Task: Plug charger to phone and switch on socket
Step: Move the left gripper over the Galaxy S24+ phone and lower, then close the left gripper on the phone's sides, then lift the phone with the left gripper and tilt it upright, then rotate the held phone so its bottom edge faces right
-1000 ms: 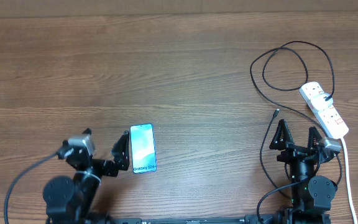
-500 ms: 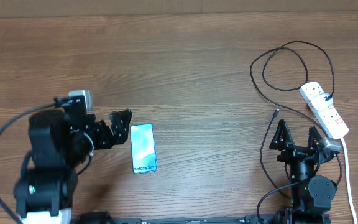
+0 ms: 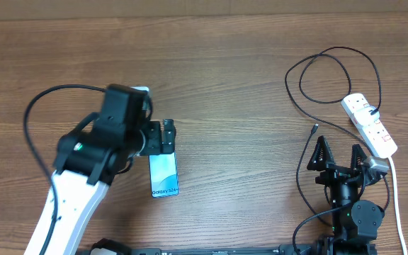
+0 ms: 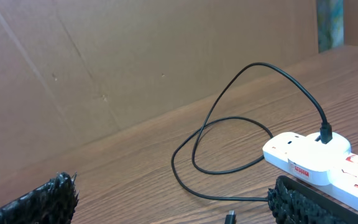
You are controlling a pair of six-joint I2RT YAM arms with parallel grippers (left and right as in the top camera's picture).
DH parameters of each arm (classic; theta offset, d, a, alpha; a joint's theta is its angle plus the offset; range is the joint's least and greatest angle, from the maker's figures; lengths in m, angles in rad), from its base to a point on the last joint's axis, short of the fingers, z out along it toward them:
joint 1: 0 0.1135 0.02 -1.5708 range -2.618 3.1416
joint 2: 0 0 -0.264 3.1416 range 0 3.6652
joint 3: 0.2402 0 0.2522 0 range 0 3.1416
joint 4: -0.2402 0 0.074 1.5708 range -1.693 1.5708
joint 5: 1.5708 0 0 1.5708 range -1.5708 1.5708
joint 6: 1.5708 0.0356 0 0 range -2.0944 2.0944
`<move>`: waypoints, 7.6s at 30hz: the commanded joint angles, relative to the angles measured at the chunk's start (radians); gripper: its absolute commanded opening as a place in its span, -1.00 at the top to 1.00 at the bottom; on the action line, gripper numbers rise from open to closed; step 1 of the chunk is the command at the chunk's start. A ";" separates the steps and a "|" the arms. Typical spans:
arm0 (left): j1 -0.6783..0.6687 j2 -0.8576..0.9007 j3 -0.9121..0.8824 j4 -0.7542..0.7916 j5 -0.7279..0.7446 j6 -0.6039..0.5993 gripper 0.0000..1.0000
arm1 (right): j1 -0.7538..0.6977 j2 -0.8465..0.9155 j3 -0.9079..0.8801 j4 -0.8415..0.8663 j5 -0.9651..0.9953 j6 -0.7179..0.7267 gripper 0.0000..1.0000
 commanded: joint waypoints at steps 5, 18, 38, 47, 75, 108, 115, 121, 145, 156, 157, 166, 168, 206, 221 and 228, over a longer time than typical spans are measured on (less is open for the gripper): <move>-0.007 0.141 0.019 -0.011 0.056 -0.125 -1.00 | 0.005 -0.006 -0.011 0.006 0.010 0.000 -1.00; -0.008 0.313 -0.063 -0.033 -0.032 -0.225 -0.99 | 0.005 -0.006 -0.011 0.006 0.010 0.000 -1.00; -0.008 0.319 -0.413 0.307 0.028 -0.162 -0.99 | 0.005 -0.006 -0.011 0.006 0.010 0.000 -1.00; -0.008 0.350 -0.415 0.337 0.027 -0.148 -1.00 | 0.005 -0.006 -0.011 0.006 0.010 0.000 -1.00; -0.008 0.558 -0.412 0.370 0.061 -0.140 -0.36 | 0.005 -0.006 -0.011 0.006 0.010 0.000 -1.00; -0.008 0.558 -0.003 0.133 0.248 -0.132 -0.09 | 0.005 -0.006 -0.011 0.006 0.010 0.000 -1.00; -0.005 0.558 0.101 0.134 0.410 -0.155 -0.08 | 0.005 -0.006 -0.011 0.006 0.010 0.000 -1.00; 0.017 0.558 0.180 0.134 0.538 -0.156 -0.08 | 0.005 -0.006 -0.011 0.006 0.010 0.000 -1.00; 0.151 0.562 0.209 0.137 1.040 -0.170 0.03 | 0.005 -0.006 -0.011 0.006 0.010 0.000 -1.00; 0.149 0.562 0.209 0.129 1.187 -0.169 0.07 | 0.005 -0.006 -0.011 0.006 0.010 0.000 -1.00; 0.149 0.562 0.209 0.121 1.192 -0.169 0.08 | 0.005 -0.006 -0.011 0.006 0.010 0.000 -1.00; 0.149 0.562 0.209 0.028 1.213 -0.093 0.11 | 0.005 -0.006 -0.011 0.006 0.010 0.000 -1.00; 0.149 0.562 0.209 0.021 1.210 -0.086 0.11 | 0.005 -0.006 -0.011 0.006 0.010 0.000 -1.00; 0.151 0.562 0.209 0.004 1.209 -0.045 0.14 | 0.005 -0.006 -0.011 0.006 0.010 0.000 -1.00; 0.148 0.562 0.209 0.080 0.679 -0.088 0.16 | 0.005 -0.006 -0.011 0.006 0.010 0.000 -1.00; 0.138 0.562 0.209 0.037 0.448 -0.093 0.19 | 0.005 -0.006 -0.011 0.006 0.010 0.000 -1.00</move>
